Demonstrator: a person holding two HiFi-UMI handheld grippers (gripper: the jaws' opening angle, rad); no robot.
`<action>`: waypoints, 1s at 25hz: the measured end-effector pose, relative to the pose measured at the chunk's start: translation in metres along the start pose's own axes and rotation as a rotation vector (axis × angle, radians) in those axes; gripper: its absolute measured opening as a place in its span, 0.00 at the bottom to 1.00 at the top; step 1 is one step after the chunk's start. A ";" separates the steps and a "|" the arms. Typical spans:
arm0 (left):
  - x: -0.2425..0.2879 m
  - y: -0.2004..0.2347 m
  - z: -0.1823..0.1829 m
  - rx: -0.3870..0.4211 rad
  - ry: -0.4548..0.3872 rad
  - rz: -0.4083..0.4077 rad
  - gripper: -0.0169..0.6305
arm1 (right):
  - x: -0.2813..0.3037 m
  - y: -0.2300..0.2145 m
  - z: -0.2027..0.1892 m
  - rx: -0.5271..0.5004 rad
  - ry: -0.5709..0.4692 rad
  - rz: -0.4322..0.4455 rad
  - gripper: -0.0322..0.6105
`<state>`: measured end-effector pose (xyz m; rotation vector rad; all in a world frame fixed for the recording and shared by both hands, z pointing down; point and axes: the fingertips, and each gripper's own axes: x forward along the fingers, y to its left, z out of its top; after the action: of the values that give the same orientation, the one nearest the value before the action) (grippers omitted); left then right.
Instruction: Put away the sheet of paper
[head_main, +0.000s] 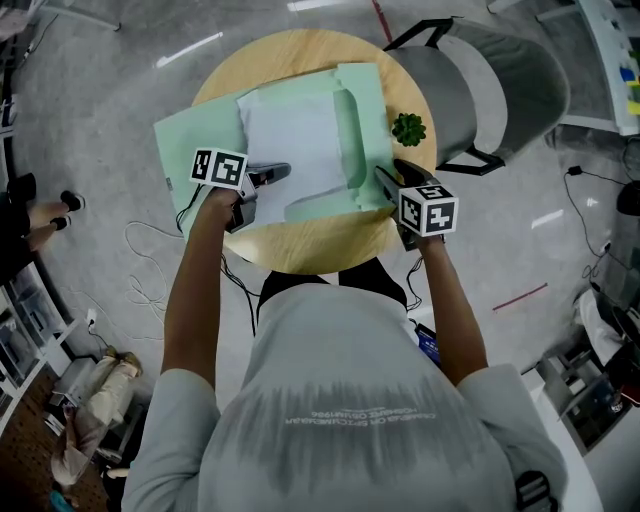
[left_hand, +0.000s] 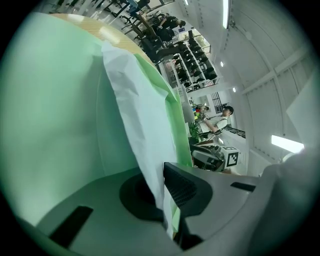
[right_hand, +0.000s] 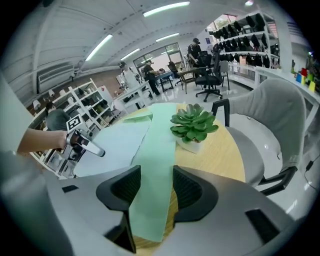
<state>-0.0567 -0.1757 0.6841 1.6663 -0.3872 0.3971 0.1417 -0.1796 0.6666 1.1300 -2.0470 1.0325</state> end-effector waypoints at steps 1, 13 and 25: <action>0.002 0.000 0.001 -0.002 -0.002 -0.002 0.06 | 0.000 -0.001 0.000 0.013 -0.004 0.007 0.41; 0.032 -0.018 0.006 0.032 0.043 -0.046 0.06 | 0.000 0.004 -0.002 0.023 -0.012 0.020 0.41; 0.051 -0.030 0.013 0.050 0.062 -0.069 0.06 | 0.004 0.019 -0.005 0.015 0.004 0.051 0.41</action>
<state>0.0026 -0.1856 0.6802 1.7073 -0.2750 0.4093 0.1237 -0.1701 0.6656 1.0871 -2.0776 1.0752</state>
